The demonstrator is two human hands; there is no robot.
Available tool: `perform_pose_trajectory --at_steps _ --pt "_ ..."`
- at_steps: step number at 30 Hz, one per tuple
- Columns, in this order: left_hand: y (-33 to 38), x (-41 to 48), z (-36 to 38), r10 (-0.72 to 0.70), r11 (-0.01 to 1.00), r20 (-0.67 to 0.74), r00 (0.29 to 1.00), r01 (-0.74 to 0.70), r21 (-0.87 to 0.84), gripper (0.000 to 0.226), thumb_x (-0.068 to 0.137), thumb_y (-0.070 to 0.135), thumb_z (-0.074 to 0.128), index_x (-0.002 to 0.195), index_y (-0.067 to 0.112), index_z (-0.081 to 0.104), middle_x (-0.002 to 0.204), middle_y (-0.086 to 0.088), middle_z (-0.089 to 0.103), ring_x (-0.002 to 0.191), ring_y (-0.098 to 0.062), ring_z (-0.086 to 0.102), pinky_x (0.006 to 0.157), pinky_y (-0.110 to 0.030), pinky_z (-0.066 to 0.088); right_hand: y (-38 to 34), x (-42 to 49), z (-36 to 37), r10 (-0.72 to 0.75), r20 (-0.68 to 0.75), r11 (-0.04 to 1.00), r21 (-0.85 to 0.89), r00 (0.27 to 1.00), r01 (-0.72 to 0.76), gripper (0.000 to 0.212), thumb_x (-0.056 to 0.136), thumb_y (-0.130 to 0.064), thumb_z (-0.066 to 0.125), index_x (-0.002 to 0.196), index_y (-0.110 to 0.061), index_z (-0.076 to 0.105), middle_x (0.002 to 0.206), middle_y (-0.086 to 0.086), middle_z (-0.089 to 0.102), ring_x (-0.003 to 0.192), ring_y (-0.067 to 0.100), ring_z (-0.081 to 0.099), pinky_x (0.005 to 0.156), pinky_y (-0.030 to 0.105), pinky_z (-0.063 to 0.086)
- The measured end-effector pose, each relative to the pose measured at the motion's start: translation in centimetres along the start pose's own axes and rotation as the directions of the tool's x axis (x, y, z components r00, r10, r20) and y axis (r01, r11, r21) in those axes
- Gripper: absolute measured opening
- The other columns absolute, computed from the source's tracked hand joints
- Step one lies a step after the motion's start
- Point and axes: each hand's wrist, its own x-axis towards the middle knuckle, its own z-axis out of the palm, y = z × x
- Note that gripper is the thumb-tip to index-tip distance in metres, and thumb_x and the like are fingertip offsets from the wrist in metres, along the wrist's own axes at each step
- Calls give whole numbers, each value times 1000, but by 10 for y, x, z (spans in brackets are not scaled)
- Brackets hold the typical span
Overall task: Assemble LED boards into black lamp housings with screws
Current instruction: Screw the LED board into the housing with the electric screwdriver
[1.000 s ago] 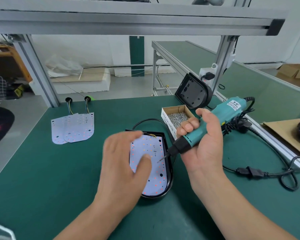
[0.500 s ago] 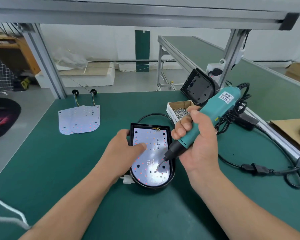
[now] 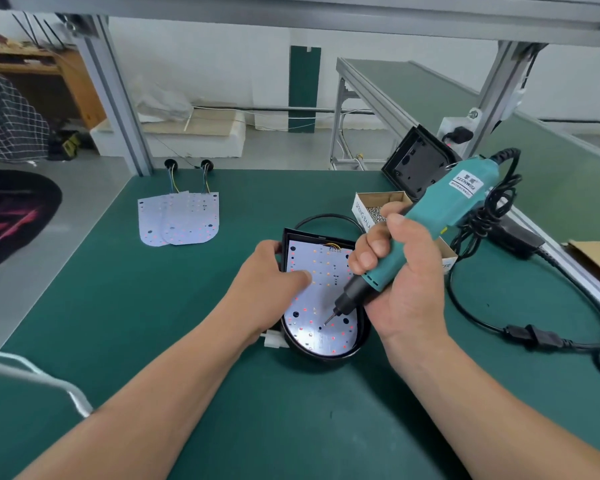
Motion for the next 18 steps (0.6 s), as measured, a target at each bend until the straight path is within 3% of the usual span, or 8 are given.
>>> perform_pose_trajectory --at_steps 14,18 --pt "3 -2 1 4 1000 8 1000 -4 10 60 69 40 70 126 32 53 103 7 76 96 -18 75 92 -51 60 3 -2 3 -65 101 993 -93 993 74 13 89 -18 62 101 -16 58 63 2 41 52 22 41 54 30 42" --pt "3 -3 1 7 1000 9 1000 -8 17 62 70 38 68 129 30 52 104 6 75 95 -19 74 92 -51 61 1 -5 7 -65 192 988 -123 979 90 11 89 -17 60 100 -16 59 62 3 42 49 23 43 53 29 43"
